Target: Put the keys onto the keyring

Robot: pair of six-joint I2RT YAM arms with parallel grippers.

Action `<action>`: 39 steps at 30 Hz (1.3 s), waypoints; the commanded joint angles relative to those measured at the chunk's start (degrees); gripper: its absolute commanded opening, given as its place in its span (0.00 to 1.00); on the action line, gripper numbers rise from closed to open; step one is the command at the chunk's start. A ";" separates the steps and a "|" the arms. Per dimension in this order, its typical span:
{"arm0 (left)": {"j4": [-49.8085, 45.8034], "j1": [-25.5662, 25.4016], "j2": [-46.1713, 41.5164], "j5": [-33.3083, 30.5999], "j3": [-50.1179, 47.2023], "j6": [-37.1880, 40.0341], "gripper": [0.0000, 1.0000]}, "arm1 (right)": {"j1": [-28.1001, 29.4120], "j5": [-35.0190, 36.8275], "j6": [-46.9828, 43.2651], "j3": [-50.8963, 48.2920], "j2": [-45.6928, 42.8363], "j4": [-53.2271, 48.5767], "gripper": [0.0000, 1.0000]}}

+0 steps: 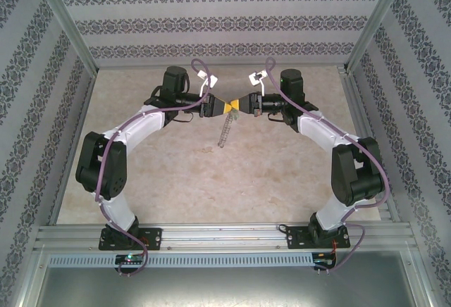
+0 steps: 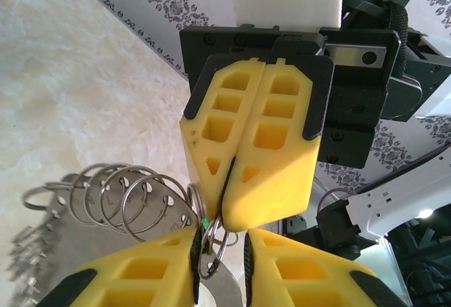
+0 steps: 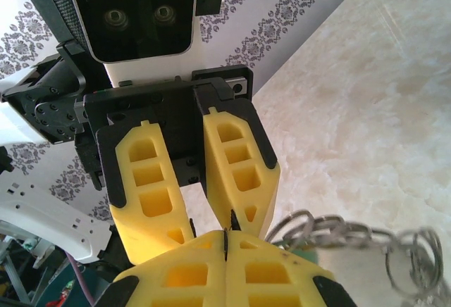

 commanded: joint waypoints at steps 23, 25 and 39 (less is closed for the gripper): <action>28.45 -0.73 -1.54 -0.92 -6.62 -15.50 0.00 | -3.19 7.01 3.80 -6.27 -6.66 9.29 0.37; 31.29 -0.69 -2.37 -1.68 -7.88 -17.05 0.00 | -4.39 9.00 5.97 -8.81 -8.34 12.54 0.40; 37.89 -0.74 -5.74 -6.26 -12.65 -21.72 0.00 | -1.02 21.68 6.98 -22.50 -15.35 20.41 0.49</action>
